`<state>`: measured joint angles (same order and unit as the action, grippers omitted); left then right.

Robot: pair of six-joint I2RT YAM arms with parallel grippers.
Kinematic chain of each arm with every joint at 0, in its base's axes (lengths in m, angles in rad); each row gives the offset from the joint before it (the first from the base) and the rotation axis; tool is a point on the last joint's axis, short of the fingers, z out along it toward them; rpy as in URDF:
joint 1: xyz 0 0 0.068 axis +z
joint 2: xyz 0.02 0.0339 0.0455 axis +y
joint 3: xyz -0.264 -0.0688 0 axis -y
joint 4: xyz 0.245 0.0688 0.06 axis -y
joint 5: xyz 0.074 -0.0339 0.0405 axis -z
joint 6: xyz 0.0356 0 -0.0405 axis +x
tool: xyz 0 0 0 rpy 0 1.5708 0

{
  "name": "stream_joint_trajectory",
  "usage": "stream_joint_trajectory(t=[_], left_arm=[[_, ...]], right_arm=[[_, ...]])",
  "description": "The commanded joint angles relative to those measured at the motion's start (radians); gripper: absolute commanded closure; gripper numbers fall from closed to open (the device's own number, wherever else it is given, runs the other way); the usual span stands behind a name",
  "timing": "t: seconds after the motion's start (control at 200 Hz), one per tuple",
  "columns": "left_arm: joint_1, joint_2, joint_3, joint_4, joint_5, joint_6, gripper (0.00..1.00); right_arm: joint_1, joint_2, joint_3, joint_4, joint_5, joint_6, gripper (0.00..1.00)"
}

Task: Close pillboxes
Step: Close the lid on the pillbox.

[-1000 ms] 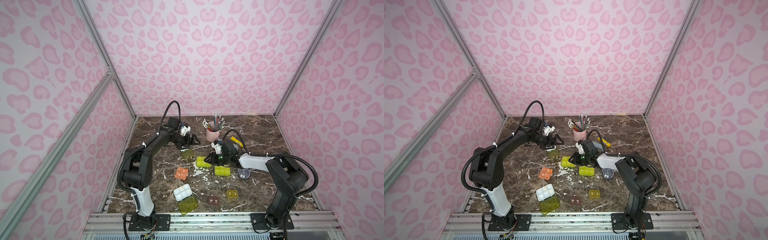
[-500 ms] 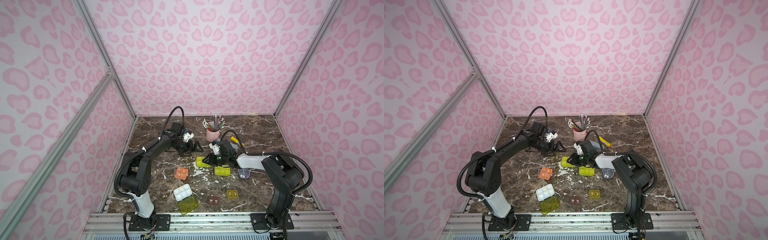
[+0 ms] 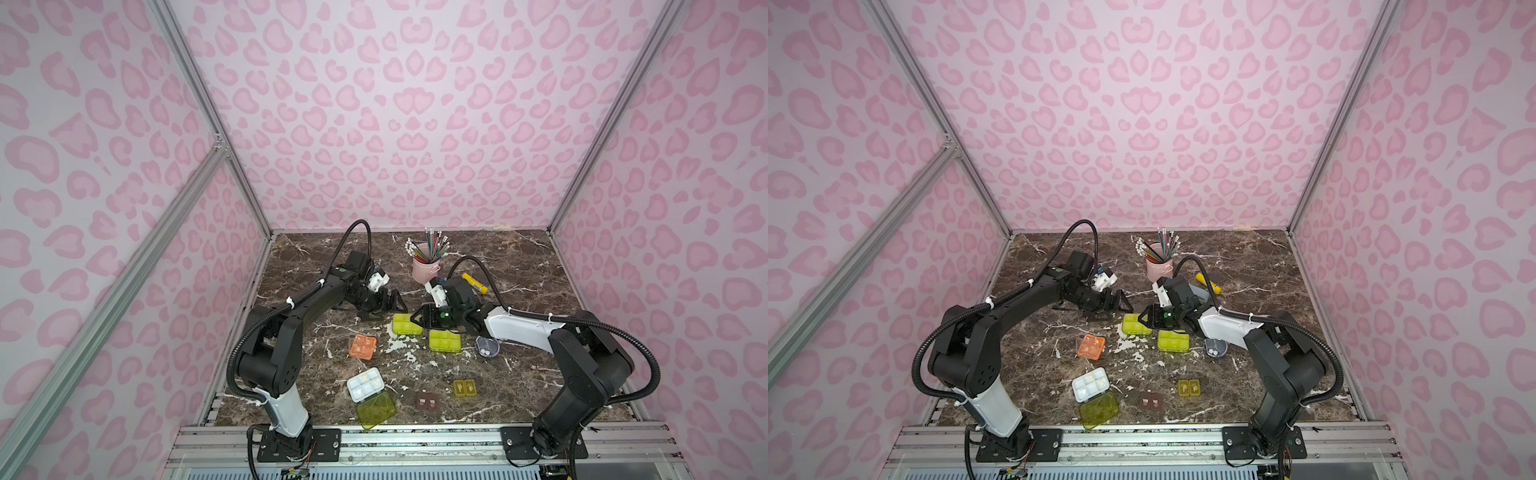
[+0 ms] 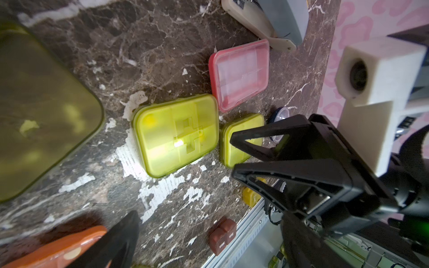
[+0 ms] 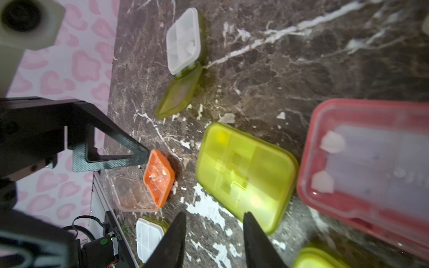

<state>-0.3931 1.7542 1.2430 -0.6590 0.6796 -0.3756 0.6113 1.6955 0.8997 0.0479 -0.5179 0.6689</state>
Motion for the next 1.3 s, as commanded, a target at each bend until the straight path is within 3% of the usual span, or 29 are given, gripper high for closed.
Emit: stream_joint_trajectory(t=[0.0, 0.315, 0.76, 1.295], left_arm=[[-0.007, 0.014, -0.012, 0.005, -0.01, -0.012, 0.05], [-0.022, 0.081, -0.032, 0.028, -0.031, -0.013, 0.06], [-0.038, 0.179, -0.009, 0.072, -0.018, -0.038, 0.13], [-0.046, 0.222, -0.019, 0.156, 0.047, -0.085, 0.32]], right_arm=[[-0.004, 0.008, -0.004, -0.048, 0.028, -0.03, 0.56], [-0.005, 0.048, 0.03, -0.089, 0.03, -0.054, 0.49], [-0.005, 0.142, 0.062, -0.062, -0.023, -0.052, 0.48], [-0.026, 0.184, -0.008, 0.108, -0.132, 0.016, 0.47]])
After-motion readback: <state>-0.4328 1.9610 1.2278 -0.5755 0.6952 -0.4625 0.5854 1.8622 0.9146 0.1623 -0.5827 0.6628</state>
